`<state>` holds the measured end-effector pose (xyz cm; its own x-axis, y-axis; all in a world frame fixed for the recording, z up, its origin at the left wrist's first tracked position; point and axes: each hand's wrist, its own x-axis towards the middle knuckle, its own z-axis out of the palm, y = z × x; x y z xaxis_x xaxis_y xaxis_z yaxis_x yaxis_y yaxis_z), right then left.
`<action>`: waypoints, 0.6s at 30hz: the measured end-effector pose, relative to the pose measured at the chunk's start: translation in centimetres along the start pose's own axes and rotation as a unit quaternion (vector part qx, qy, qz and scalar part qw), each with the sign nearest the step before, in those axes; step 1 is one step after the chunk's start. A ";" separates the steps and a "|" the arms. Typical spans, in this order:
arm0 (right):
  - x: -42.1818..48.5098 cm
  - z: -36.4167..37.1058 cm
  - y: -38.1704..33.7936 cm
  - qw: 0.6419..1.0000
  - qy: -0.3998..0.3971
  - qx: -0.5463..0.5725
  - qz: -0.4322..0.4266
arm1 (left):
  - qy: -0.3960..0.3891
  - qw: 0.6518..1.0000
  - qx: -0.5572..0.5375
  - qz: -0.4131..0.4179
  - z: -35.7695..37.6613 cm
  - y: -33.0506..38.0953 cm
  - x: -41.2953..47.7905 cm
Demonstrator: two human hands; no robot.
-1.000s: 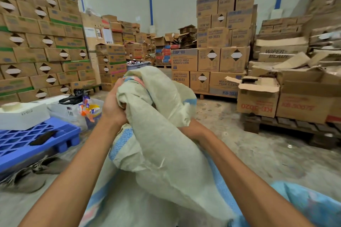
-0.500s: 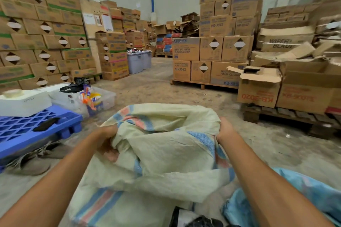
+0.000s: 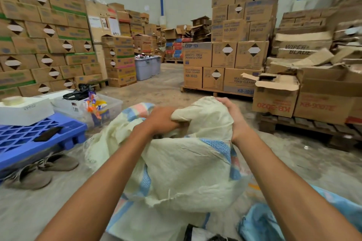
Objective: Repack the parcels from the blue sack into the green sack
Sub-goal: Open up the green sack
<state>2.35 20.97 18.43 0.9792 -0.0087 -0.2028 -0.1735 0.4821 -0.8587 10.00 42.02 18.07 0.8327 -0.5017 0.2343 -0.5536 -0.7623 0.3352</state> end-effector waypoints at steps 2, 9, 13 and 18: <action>-0.6 -0.2 -0.7 0.998 -0.060 -0.031 0.017 | 0.018 0.994 -0.106 -0.031 0.9 -0.7 0.4; 2.1 -0.8 0.5 0.710 0.339 -0.579 -0.213 | 0.189 0.807 -0.448 -0.335 -0.1 -2.3 1.1; 1.9 0.9 -0.9 0.793 0.282 -0.496 -0.215 | 0.253 0.667 -0.604 -0.356 -1.8 -2.6 1.6; 1.4 3.2 0.2 0.888 0.059 -0.449 0.084 | 0.246 0.642 -0.670 -0.281 -4.5 2.8 0.5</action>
<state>4.01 23.82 19.50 0.9232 -0.1197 -0.3652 -0.3811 -0.4074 -0.8299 8.80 41.50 23.18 0.9834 0.1387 -0.1173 0.0459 0.4349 0.8993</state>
